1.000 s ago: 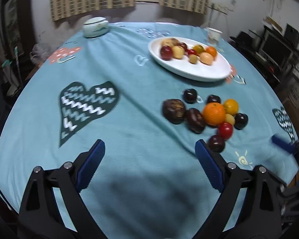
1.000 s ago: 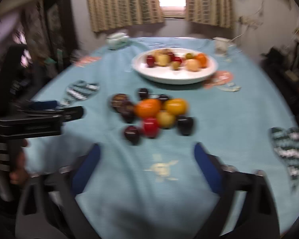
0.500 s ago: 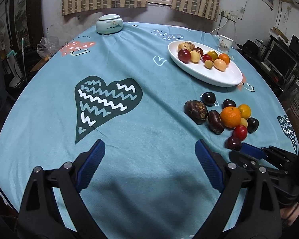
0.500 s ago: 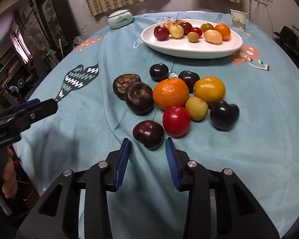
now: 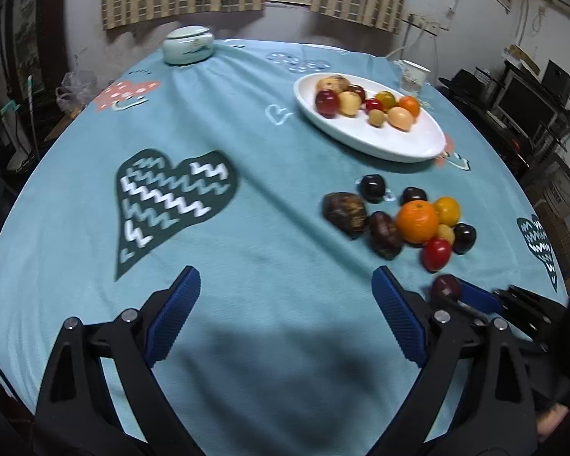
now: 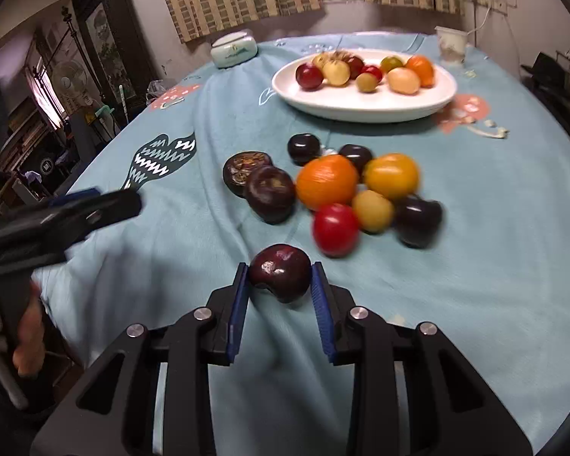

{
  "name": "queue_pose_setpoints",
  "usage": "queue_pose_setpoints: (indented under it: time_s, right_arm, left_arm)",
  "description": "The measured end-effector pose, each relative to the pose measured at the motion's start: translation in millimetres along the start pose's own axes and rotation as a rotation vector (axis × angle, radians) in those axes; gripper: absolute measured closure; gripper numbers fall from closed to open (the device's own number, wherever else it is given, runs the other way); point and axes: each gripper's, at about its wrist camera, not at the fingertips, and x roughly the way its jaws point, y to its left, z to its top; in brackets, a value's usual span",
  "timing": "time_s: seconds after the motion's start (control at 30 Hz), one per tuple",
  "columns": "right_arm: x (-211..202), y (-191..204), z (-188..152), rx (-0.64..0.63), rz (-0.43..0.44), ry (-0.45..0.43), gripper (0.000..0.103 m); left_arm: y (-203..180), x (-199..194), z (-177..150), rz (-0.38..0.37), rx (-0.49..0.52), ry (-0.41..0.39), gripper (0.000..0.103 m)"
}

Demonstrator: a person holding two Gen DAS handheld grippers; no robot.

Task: Organize fruits
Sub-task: 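Grasp the dark plum with the right tool while the left tool grasps a brown mangosteen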

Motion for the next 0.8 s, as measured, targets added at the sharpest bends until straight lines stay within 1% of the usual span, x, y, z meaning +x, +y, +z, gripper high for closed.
queue_pose_setpoints:
  time_s: [0.13,0.2,0.3,0.37,0.4,0.47,0.6,0.63,0.7,0.73,0.77,0.8]
  right_arm:
    - [-25.0,-19.6,-12.7,0.018,-0.064,-0.03,0.07]
    - [-32.9,-30.5,-17.8,0.019,-0.106,-0.042,0.07]
    - [-37.2,-44.2,-20.9,0.055,-0.086,-0.046,0.07]
    - [-41.1,-52.3,-23.0,0.073,-0.081,-0.055,0.07]
    - [-42.9,-55.9,-23.9,0.081,-0.08,-0.059,0.07]
    - [-46.6,-63.8,-25.8,0.104,-0.073,-0.064,0.07]
    - [-52.1,-76.8,-28.2,0.142,-0.065,-0.074,0.07]
    - [-53.0,-79.1,-28.1,0.148,-0.063,-0.076,0.07]
    - [-54.7,-83.0,-28.8,0.163,-0.059,-0.081,0.07]
    - [-55.0,-84.2,-28.9,0.167,-0.057,-0.081,0.07]
    - [-54.7,-85.8,-28.6,0.171,-0.055,-0.08,0.07]
    - [-53.6,-87.1,-28.6,0.177,-0.05,-0.076,0.07]
  left_arm:
    - [-35.2,10.5,2.7,0.03,0.086,-0.01,0.01]
    - [-53.8,17.2,3.2,0.062,0.13,-0.027,0.01]
    - [-74.7,26.8,3.8,0.078,0.19,-0.04,0.011]
    - [-85.2,33.7,4.3,0.091,0.229,-0.041,0.019]
    - [-90.7,40.3,5.1,0.088,0.246,-0.027,0.023]
    - [-95.6,49.9,5.8,0.076,0.256,0.001,0.035]
    - [-101.0,74.2,4.5,0.09,0.273,0.061,0.044]
    - [-101.1,78.4,4.1,0.1,0.274,0.066,0.044]
    - [-100.5,81.5,5.5,0.097,0.269,0.05,0.045]
    - [-101.5,82.5,6.7,0.096,0.273,0.049,0.047]
    - [-102.1,83.5,7.6,0.083,0.277,0.051,0.055]
    - [-102.6,83.5,7.9,0.076,0.278,0.052,0.057]
